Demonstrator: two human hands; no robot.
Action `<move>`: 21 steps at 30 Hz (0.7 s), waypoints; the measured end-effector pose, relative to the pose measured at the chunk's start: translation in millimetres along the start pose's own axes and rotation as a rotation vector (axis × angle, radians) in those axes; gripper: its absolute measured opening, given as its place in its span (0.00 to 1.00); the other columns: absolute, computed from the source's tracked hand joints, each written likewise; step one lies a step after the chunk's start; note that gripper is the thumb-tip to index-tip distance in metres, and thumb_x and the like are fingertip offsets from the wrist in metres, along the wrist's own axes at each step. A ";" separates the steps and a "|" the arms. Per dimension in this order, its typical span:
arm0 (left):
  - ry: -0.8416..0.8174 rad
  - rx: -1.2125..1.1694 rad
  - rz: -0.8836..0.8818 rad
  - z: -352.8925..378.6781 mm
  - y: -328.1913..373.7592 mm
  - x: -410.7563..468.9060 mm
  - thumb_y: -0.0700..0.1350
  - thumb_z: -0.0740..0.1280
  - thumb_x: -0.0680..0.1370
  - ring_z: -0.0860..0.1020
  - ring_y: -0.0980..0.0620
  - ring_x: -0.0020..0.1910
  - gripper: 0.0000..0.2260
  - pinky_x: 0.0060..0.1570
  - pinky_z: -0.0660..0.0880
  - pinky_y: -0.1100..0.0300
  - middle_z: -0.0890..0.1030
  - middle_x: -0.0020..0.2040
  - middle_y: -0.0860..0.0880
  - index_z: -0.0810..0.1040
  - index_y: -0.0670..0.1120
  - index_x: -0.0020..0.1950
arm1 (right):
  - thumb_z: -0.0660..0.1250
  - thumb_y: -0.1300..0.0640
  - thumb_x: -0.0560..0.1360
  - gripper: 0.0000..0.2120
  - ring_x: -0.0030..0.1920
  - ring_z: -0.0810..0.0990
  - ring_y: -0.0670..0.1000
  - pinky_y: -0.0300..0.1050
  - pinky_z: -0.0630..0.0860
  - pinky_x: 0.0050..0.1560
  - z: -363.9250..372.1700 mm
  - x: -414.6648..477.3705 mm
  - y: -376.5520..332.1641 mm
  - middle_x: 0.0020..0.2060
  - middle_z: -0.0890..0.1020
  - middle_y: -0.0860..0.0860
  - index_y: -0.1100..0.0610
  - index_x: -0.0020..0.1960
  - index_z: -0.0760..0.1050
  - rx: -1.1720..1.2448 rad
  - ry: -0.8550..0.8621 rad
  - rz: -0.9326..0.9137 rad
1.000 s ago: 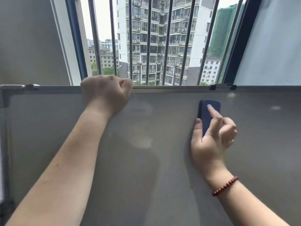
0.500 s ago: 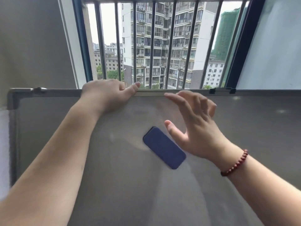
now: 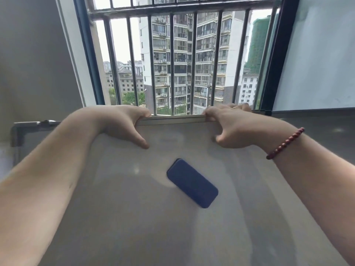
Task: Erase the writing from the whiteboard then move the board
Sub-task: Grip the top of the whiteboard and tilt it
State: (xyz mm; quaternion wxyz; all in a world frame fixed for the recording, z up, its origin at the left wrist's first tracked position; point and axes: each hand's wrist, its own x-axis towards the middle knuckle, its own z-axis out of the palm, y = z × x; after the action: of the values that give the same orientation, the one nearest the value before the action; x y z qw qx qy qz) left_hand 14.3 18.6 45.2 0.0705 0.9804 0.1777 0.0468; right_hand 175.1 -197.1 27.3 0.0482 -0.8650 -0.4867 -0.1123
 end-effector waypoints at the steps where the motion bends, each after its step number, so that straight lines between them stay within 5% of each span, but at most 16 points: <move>1: 0.005 0.008 0.006 0.6 2.9 5.7 0.52 0.77 0.67 0.70 0.54 0.48 0.30 0.48 0.64 0.65 0.68 0.45 0.57 0.70 0.46 0.65 | 0.66 0.58 0.73 0.30 0.65 0.64 0.54 0.52 0.56 0.64 0.4 3.6 3.6 0.67 0.69 0.53 0.46 0.72 0.60 0.006 -0.007 0.010; 5: -0.006 0.068 0.010 0.6 14.6 34.0 0.52 0.76 0.68 0.71 0.52 0.41 0.22 0.40 0.67 0.60 0.70 0.40 0.55 0.68 0.45 0.51 | 0.63 0.61 0.72 0.28 0.60 0.65 0.55 0.51 0.59 0.56 2.0 24.7 17.5 0.63 0.70 0.55 0.49 0.70 0.61 -0.005 -0.034 0.075; 8: -0.024 0.149 0.014 0.6 24.8 59.1 0.55 0.75 0.68 0.75 0.46 0.53 0.26 0.56 0.73 0.50 0.76 0.54 0.48 0.71 0.43 0.58 | 0.61 0.61 0.71 0.29 0.62 0.68 0.56 0.53 0.60 0.62 1.1 41.0 33.6 0.63 0.71 0.55 0.50 0.71 0.60 -0.017 -0.055 0.128; 12: 0.029 0.201 0.035 6.5 33.6 93.4 0.58 0.74 0.67 0.73 0.46 0.51 0.23 0.57 0.72 0.50 0.74 0.53 0.48 0.69 0.46 0.50 | 0.60 0.63 0.70 0.31 0.64 0.66 0.57 0.55 0.58 0.64 8.5 57.9 58.1 0.62 0.71 0.56 0.52 0.72 0.60 -0.011 -0.038 0.180; 17: 0.197 0.297 0.056 18.5 46.1 133.5 0.62 0.70 0.69 0.67 0.44 0.67 0.32 0.68 0.60 0.46 0.71 0.66 0.46 0.67 0.48 0.67 | 0.62 0.62 0.69 0.29 0.60 0.67 0.56 0.52 0.60 0.56 11.5 72.7 90.0 0.58 0.72 0.55 0.52 0.69 0.63 -0.076 0.027 0.248; 21: 0.253 0.335 0.036 26.2 54.2 164.1 0.61 0.68 0.71 0.63 0.42 0.71 0.35 0.71 0.55 0.45 0.67 0.71 0.44 0.63 0.49 0.72 | 0.65 0.58 0.72 0.29 0.66 0.66 0.58 0.56 0.57 0.67 13.8 84.7 114.9 0.63 0.72 0.56 0.51 0.71 0.61 -0.143 0.053 0.266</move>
State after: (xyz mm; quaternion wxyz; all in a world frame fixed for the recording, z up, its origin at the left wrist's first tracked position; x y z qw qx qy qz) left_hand 188.9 23.4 38.7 -0.1174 0.9677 0.1731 0.1406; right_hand 317.5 -184.0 37.3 0.0135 -0.9197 -0.3573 -0.1622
